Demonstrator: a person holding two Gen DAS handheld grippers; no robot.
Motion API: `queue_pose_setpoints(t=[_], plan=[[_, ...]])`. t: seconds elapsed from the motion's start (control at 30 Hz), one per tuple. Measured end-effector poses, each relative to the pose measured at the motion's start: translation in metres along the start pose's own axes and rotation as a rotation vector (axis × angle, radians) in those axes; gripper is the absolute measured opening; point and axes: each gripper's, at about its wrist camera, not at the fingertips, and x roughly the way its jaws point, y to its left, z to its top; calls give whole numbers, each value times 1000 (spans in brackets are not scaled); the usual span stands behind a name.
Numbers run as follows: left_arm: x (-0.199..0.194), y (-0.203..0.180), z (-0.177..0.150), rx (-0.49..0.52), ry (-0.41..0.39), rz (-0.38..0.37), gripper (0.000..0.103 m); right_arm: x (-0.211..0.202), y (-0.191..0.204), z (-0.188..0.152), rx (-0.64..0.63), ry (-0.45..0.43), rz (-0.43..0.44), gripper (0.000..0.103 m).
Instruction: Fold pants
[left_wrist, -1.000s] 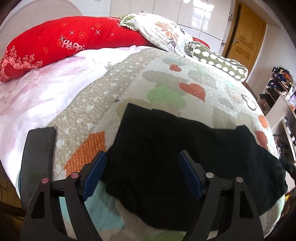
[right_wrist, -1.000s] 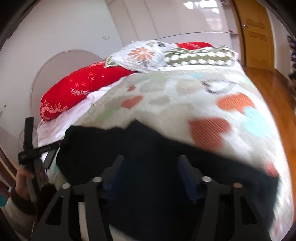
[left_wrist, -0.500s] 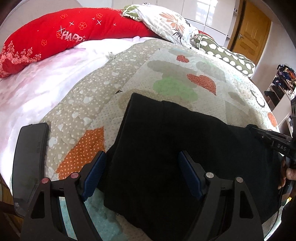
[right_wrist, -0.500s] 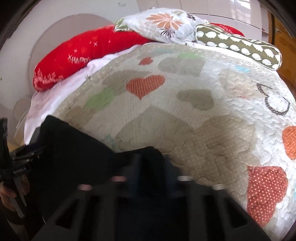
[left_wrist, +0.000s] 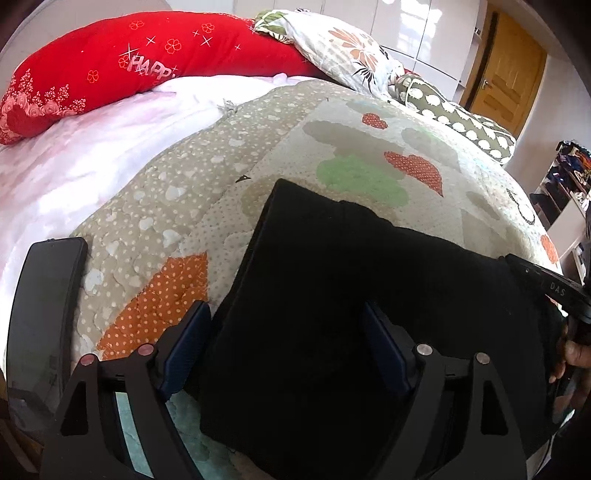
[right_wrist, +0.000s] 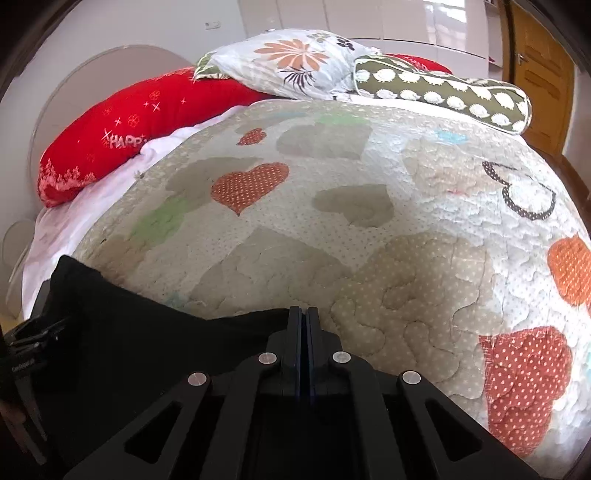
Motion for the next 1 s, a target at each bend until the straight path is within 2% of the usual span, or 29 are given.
queue_pose_setpoints(t=[0.17, 0.27, 0.33, 0.4, 0.47, 0.73, 0.87, 1.0], plan=[[3, 5, 0, -26, 7, -29, 83, -10, 2, 0, -5, -6, -29, 4], [-1, 4, 1, -27, 17, -25, 83, -35, -3, -3, 34, -41, -44, 7], [-7, 3, 1, -32, 17, -16, 82, -57, -4, -7, 50, -65, -27, 17], [-17, 1, 1, -29, 4, -10, 82, -80, -2, -18, 40, -97, -21, 35], [-27, -4, 1, -18, -16, -10, 82, -95, 1, -31, 28, -106, -21, 39], [-43, -32, -1, 54, -53, -5, 83, -114, -14, -99, 70, -47, -94, 40], [-53, -39, -4, 57, -88, 8, 83, -111, -28, -118, 87, -25, -132, 41], [-61, -46, -4, 70, -124, 11, 83, -109, -33, -121, 92, -29, -144, 41]])
